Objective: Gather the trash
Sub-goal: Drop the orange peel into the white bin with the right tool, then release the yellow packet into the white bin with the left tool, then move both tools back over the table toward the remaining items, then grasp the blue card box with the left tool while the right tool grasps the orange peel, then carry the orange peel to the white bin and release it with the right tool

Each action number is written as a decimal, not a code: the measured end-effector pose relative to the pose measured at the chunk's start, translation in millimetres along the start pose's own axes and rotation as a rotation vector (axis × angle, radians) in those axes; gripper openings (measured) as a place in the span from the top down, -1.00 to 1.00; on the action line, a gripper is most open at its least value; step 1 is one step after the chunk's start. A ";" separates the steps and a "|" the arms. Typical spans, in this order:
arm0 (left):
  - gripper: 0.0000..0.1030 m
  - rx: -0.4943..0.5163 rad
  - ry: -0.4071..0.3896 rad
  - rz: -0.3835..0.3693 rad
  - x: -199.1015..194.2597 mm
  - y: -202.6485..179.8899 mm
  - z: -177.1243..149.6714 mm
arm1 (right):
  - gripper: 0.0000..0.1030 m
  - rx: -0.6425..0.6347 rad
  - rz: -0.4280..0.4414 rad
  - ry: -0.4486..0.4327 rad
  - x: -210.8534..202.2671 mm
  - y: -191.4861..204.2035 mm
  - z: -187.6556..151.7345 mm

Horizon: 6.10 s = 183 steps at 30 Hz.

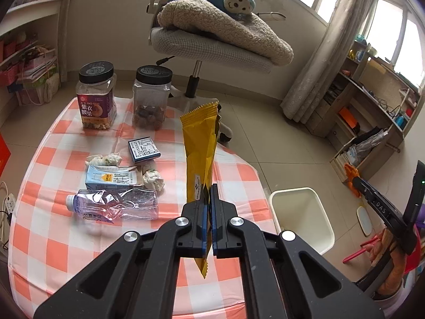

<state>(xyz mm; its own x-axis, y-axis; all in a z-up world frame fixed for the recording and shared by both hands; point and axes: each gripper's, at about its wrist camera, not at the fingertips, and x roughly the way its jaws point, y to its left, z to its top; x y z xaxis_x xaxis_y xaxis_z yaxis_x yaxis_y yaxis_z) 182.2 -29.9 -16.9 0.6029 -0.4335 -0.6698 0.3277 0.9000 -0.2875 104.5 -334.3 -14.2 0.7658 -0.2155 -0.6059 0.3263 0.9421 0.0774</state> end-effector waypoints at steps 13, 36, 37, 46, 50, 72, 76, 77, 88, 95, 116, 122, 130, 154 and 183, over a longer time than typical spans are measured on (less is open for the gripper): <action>0.96 0.119 0.064 -0.074 41.0 -82.7 -9.9 | -0.77 0.207 -0.070 -0.080 -21.2 -78.0 11.5; -0.02 0.094 0.194 -0.259 110.1 -199.0 -12.2 | -0.86 0.307 -0.169 -0.131 -30.9 -117.1 17.4; -0.02 0.083 0.188 -0.248 108.0 -194.1 -10.0 | -0.86 0.294 -0.177 -0.137 -31.0 -114.1 17.9; -0.77 0.191 -0.211 0.136 36.8 -165.1 8.3 | -0.86 0.143 -0.264 -0.163 -27.1 -57.8 14.1; -0.82 0.236 -0.323 0.292 18.3 -155.6 9.1 | -0.86 0.093 -0.228 -0.171 -25.4 -24.5 10.7; -0.86 -0.241 0.096 0.509 77.3 106.4 30.4 | -0.86 -0.116 -0.059 -0.046 17.6 116.5 -5.3; -0.86 -0.220 0.170 0.491 95.0 144.2 40.9 | -0.86 -0.138 -0.015 0.006 27.3 130.0 -6.8; -0.86 -0.196 0.200 0.467 102.7 147.0 43.8 | -0.86 -0.142 -0.008 0.020 29.8 132.1 -6.8; -0.86 -0.215 0.351 0.409 221.9 130.7 99.2 | -0.86 -0.079 0.058 0.138 54.5 133.7 4.5; -0.05 -0.251 0.479 0.437 272.2 139.7 87.9 | -0.86 -0.069 0.044 0.183 71.4 126.6 10.0; -0.06 -0.382 0.122 0.280 11.1 123.4 1.1 | -0.81 -0.212 0.135 0.564 179.8 194.4 -58.8; -0.06 -0.300 0.136 0.300 10.3 120.7 0.1 | -0.47 -0.300 0.206 0.599 200.4 211.0 -78.2; -0.06 -0.285 0.133 0.320 12.8 126.7 -1.6 | 0.67 -0.280 0.264 0.617 202.2 218.3 -75.5; -0.06 -0.208 0.051 0.319 -10.5 98.0 -5.5 | 0.68 -0.206 0.403 0.280 63.0 175.6 -10.8; -0.06 -0.018 0.053 0.251 40.8 4.8 -15.5 | 0.60 0.056 0.104 0.148 36.9 -24.3 17.9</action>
<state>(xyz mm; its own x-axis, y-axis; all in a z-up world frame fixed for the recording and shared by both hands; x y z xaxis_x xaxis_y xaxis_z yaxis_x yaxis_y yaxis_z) 197.2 -42.5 -56.2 0.6248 -0.1941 -0.7562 0.1592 0.9799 -0.1199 134.8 -369.8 -24.3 0.7087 -0.0735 -0.7017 0.2828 0.9407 0.1871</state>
